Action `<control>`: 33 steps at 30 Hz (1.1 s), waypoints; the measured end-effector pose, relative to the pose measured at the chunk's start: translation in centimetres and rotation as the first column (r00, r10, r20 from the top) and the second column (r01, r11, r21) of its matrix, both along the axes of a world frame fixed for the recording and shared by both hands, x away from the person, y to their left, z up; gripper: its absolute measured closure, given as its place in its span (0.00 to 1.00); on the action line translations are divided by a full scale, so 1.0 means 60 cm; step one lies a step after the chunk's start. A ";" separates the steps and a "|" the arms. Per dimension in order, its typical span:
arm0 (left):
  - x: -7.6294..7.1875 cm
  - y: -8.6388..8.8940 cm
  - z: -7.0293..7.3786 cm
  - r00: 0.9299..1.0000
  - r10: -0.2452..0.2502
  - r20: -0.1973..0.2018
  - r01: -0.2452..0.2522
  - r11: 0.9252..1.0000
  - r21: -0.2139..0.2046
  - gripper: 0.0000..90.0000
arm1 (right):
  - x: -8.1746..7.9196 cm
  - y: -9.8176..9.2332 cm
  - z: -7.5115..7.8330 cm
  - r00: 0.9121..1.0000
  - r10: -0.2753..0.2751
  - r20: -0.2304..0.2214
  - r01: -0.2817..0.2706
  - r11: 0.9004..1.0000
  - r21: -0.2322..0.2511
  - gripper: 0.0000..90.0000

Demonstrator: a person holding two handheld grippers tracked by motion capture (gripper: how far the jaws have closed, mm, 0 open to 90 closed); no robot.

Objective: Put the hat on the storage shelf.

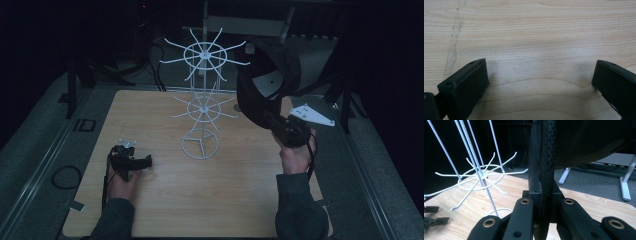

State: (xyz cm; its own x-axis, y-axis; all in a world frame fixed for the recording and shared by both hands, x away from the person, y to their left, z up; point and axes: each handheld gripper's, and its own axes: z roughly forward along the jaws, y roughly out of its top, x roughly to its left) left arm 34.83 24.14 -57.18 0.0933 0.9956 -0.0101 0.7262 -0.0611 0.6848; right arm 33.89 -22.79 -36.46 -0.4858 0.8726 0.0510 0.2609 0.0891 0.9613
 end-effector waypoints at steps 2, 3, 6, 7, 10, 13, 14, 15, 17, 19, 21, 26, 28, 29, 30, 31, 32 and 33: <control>0.000 0.000 0.000 1.000 0.000 0.000 0.000 1.000 -0.001 0.01 | 0.000 0.000 0.002 1.000 0.001 0.002 -0.001 1.000 0.001 0.96; 0.000 0.000 0.000 1.000 0.000 -0.001 0.000 1.000 0.000 0.01 | 0.000 0.001 0.002 1.000 0.001 0.003 -0.001 1.000 0.002 0.96; 0.000 0.000 0.000 1.000 0.000 0.000 0.000 1.000 0.000 0.01 | 0.000 0.003 0.004 1.000 0.005 0.004 -0.005 1.000 0.001 0.96; 0.000 0.000 0.000 1.000 0.000 -0.001 0.000 1.000 0.000 0.01 | 0.000 0.004 0.005 1.000 0.006 0.006 -0.006 1.000 -0.002 0.96; 0.000 0.000 0.000 1.000 0.000 -0.001 0.000 1.000 0.000 0.01 | 0.000 0.006 0.006 1.000 0.007 0.009 -0.007 1.000 -0.005 0.96; 0.000 0.000 0.000 1.000 -0.001 -0.001 0.001 1.000 0.001 0.01 | -0.002 0.010 0.006 1.000 0.005 0.017 -0.004 1.000 -0.021 0.96; 0.000 0.000 0.000 1.000 -0.001 -0.001 0.001 1.000 0.001 0.01 | -0.002 0.011 0.007 1.000 0.003 0.018 -0.003 1.000 -0.028 0.96; 0.000 0.000 0.000 1.000 -0.001 -0.001 0.001 1.000 0.001 0.01 | -0.003 0.012 0.007 1.000 0.004 0.021 -0.003 0.999 -0.034 0.96; 0.000 0.000 0.000 1.000 0.000 0.000 0.000 1.000 0.000 0.01 | -0.003 0.014 0.006 1.000 0.001 0.021 0.000 0.999 -0.044 0.96; 0.000 0.000 0.000 1.000 0.000 -0.001 0.000 1.000 0.000 0.01 | -0.004 0.016 0.005 1.000 -0.003 0.027 0.005 0.998 -0.062 0.96; 0.000 0.000 0.000 1.000 0.000 -0.001 0.000 1.000 0.000 0.01 | -0.004 0.018 0.003 1.000 -0.002 0.025 0.004 0.997 -0.071 0.96; 0.000 0.000 0.000 1.000 0.000 0.000 0.000 1.000 0.000 0.01 | -0.005 0.024 -0.001 1.000 -0.006 0.030 0.009 0.995 -0.102 0.96; 0.000 0.000 0.000 1.000 0.000 0.000 0.000 1.000 0.000 0.01 | -0.005 0.025 -0.002 1.000 -0.003 0.030 0.006 0.994 -0.109 0.96; 0.000 0.000 0.000 1.000 -0.001 0.000 0.001 1.000 0.000 0.01 | -0.005 0.026 -0.002 0.999 -0.002 0.032 0.006 0.993 -0.116 0.96; 0.000 0.000 0.000 1.000 -0.002 -0.001 0.002 1.000 0.001 0.01 | -0.005 0.027 -0.003 0.999 0.000 0.035 0.004 0.992 -0.124 0.96; 0.000 0.000 0.000 1.000 -0.001 -0.001 0.001 1.000 0.001 0.01 | -0.006 0.029 -0.004 0.999 0.004 0.037 0.001 0.991 -0.135 0.96; 0.000 0.000 0.000 1.000 -0.001 -0.001 0.001 1.000 0.001 0.01 | -0.006 0.031 -0.005 0.999 0.008 0.038 -0.003 0.990 -0.144 0.96; 0.000 0.000 0.000 1.000 -0.001 -0.001 0.001 1.000 0.001 0.01 | -0.006 0.032 -0.006 0.999 0.013 0.040 -0.007 0.988 -0.156 0.96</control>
